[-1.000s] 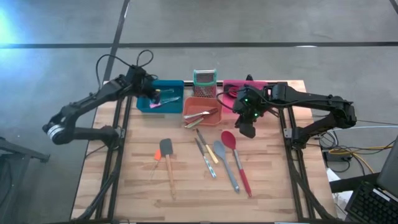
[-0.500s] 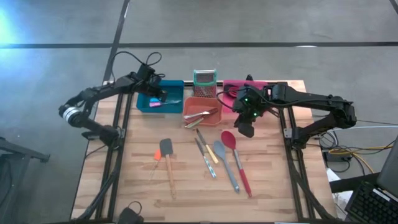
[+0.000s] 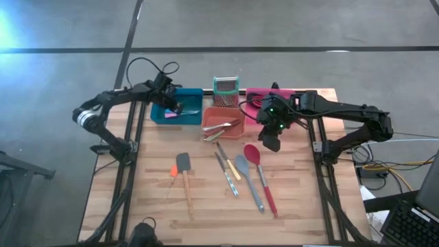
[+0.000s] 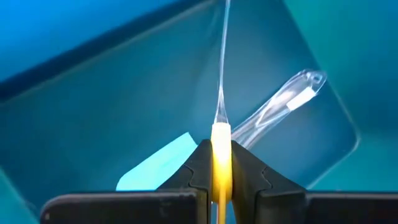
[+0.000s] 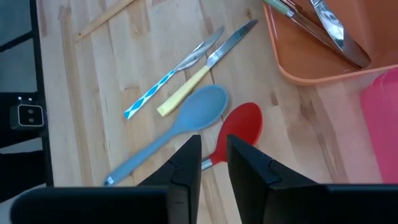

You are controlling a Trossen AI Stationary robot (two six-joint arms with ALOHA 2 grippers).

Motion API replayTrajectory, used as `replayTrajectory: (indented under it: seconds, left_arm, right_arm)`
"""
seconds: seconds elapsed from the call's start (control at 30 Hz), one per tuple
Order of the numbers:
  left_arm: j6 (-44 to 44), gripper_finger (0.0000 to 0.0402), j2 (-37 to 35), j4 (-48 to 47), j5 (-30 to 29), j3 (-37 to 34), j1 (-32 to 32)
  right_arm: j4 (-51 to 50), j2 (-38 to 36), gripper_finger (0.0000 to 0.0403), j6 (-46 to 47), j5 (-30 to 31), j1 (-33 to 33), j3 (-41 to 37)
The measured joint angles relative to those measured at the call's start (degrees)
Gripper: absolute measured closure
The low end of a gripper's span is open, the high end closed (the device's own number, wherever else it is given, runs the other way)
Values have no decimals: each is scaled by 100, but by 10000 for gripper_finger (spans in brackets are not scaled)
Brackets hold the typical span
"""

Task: Pick & Place Kitchen Items
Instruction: Put the yellow spatula into the blue bin, then put the light blue ladle scoop into the pink bin

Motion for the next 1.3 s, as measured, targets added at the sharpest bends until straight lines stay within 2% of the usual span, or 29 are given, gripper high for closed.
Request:
replayTrajectory:
  seconds: [0.13, 0.37, 0.57, 0.8, 0.9, 1.13, 1.3]
  left_arm:
    - [242, 357, 53, -53, -18, -7, 4]
    - [264, 233, 16, -301, -127, 39, 10]
    - [393, 175, 5, -1034, -114, 537, 10]
    - [398, 166, -34, -2310, -31, 1569, -1]
    - [324, 169, -191, -2656, 242, 1954, -92]
    - [-445, 170, -1106, -2694, 404, 2268, -618]
    - [-991, 173, -1934, -2686, -41, 2284, -1371]
  right_arm:
    - [0, 0, 327, 1, -1, 0, 0]
    - [5, 0, 329, 20, -1, 0, 0]
    - [35, 0, 340, 19, 0, 0, 0]
    - [57, 2, 343, 41, 0, 4, 0]
    - [57, 0, 341, 147, 0, 4, 0]
    - [44, 0, 353, 583, -35, 80, 0]
    - [45, 2, 362, 830, -50, 356, 0]
